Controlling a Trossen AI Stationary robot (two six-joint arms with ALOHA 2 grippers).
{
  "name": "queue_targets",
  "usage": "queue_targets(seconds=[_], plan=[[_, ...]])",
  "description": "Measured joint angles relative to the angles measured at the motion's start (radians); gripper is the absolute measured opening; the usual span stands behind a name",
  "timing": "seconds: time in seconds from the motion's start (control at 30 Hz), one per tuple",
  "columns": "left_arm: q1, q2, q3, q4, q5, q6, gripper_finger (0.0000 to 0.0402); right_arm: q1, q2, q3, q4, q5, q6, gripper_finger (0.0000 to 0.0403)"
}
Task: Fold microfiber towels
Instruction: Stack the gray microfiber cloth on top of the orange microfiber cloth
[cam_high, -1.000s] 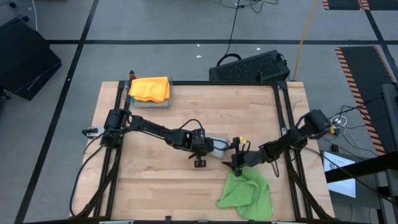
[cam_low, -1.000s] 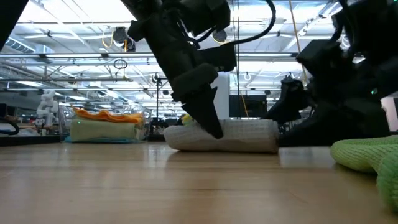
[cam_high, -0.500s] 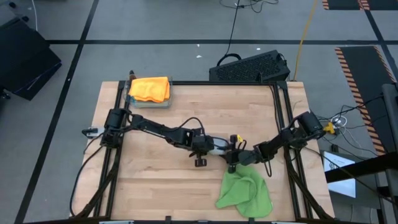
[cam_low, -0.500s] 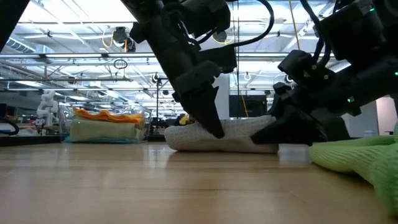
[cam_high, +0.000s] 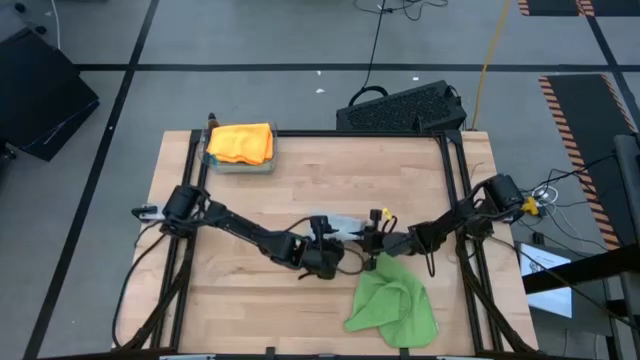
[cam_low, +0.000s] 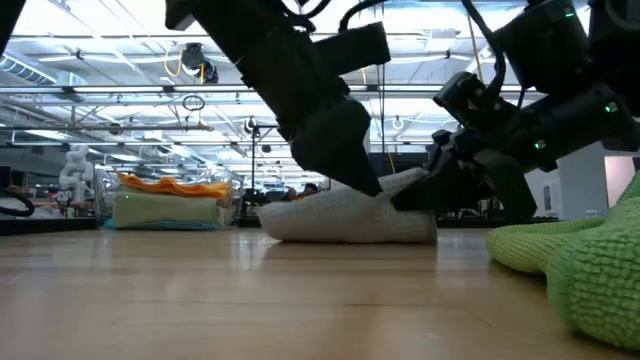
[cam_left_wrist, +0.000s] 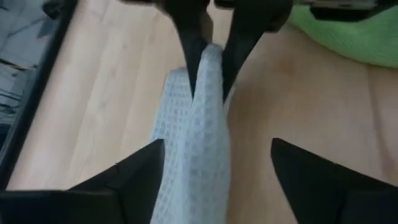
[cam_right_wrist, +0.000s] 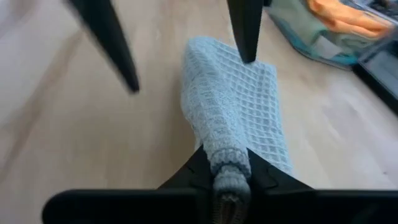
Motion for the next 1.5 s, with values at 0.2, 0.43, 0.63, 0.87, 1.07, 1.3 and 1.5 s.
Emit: queue_targets(seconds=[0.2,0.43,0.63,0.87,1.07,1.3,1.5], plan=[[0.010,0.047,-0.002,0.001,-0.040,-0.062,0.0302,-0.022,-0.004,0.000,0.000,-0.036,0.032,0.0019],[0.053,0.071,-0.001,-0.026,-0.027,-0.063,0.0231,-0.022,-0.004,0.000,0.002,-0.061,0.048,0.0025],[0.087,0.071,-0.001,-0.075,-0.004,-0.014,0.0080,-0.022,-0.004,0.000,0.005,-0.058,0.048,0.0031],[0.138,-0.014,-0.001,-0.202,0.030,0.101,0.0033,-0.022,-0.079,-0.002,-0.001,-0.057,0.040,0.0109],[0.231,-0.170,-0.001,-0.379,-0.051,0.185,0.0016,-0.022,-0.240,-0.070,-0.021,-0.056,0.024,0.0156],[0.371,-0.363,-0.001,-0.526,-0.231,0.259,0.0021,-0.021,-0.402,-0.205,-0.018,-0.058,0.039,0.0168],[0.516,-0.490,-0.032,-0.511,-0.370,0.394,0.0016,-0.021,-0.489,-0.301,-0.017,-0.061,0.072,0.0169]])
